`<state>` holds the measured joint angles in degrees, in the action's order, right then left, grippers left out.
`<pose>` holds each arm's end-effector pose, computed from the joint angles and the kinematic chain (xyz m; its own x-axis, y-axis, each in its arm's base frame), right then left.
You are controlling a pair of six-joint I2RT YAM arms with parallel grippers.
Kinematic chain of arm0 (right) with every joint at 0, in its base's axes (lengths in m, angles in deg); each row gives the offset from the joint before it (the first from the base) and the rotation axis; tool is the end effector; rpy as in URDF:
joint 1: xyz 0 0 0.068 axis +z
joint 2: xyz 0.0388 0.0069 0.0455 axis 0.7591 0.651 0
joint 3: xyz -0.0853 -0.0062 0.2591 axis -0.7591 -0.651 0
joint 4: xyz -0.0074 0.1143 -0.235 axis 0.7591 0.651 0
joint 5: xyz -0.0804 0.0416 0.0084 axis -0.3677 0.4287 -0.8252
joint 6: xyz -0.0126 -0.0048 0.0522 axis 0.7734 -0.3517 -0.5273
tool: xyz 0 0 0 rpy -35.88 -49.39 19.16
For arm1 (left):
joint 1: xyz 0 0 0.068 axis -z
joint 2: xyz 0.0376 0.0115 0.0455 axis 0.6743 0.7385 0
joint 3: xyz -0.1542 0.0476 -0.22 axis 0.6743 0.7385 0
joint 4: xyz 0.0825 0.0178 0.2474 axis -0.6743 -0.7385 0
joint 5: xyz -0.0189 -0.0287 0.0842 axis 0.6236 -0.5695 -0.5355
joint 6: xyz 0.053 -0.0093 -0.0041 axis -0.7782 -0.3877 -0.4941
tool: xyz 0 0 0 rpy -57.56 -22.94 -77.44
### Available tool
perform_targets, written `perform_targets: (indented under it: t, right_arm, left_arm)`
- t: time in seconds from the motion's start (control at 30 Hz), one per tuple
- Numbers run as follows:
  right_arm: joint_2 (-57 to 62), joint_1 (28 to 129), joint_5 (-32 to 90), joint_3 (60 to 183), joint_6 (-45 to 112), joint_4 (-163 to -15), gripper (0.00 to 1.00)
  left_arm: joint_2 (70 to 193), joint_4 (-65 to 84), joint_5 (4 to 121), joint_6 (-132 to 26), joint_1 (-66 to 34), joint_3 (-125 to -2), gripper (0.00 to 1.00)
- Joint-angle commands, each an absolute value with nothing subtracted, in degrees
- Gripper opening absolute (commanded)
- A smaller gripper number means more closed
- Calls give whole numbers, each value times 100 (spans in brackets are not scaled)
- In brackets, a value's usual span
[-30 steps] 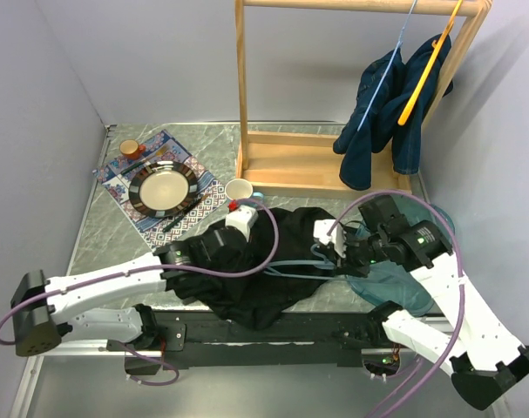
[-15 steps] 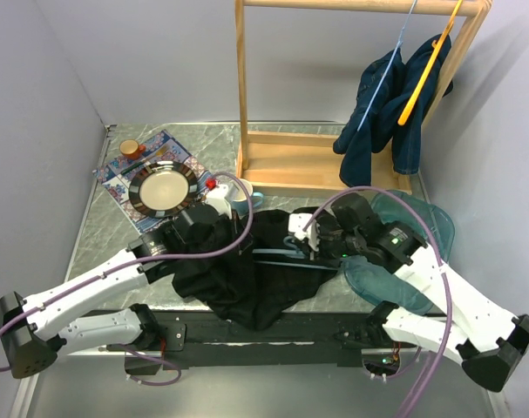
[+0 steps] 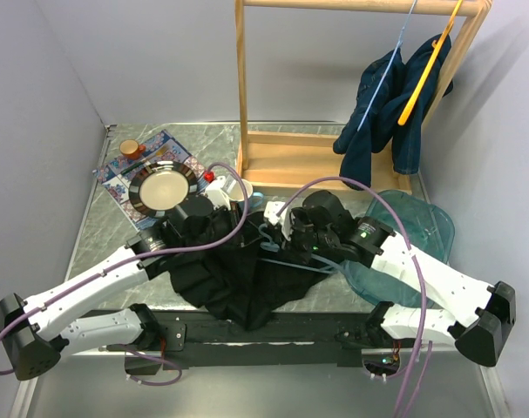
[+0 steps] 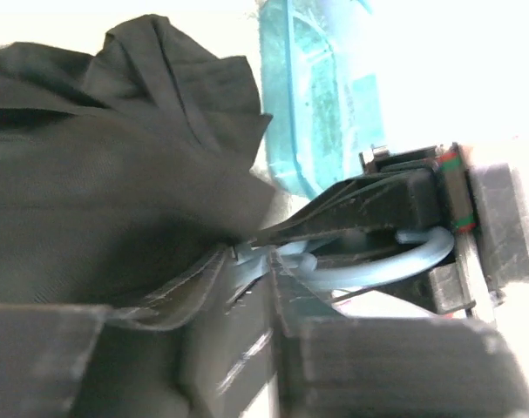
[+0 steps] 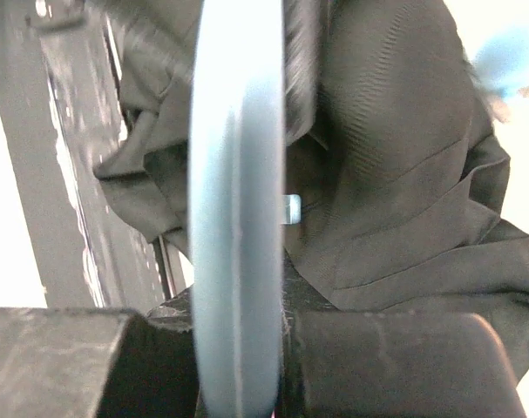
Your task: Place the skirt on the hanger
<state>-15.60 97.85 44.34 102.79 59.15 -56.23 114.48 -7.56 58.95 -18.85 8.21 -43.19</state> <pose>0.1443 0.1843 0.3123 -0.1167 -0.5756 -0.8093 -0.9783 0.2071 -0.0062 0.1450 -0.1815 0.3309 -0.7476 -0.2156 -0.6282 0.4062 0.5999 -0.6893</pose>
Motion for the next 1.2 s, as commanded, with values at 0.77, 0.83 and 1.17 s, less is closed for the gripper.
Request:
perform_targets:
  t: [0.77, 0.83, 1.17]
  right_arm:
    - [-429, 9764, 4656, 10265, 4758, -7405, 0]
    - [-298, 9772, 4682, 10371, 4722, -7361, 0]
    - [-253, 9764, 4744, 10389, 4652, -7316, 0]
  left_arm:
    - [10048, -3582, 4866, -1975, 357, -4511, 84]
    - [10073, -3678, 4665, -1746, 471, -4308, 84]
    - [10961, -3933, 3390, -1482, 892, -4211, 69]
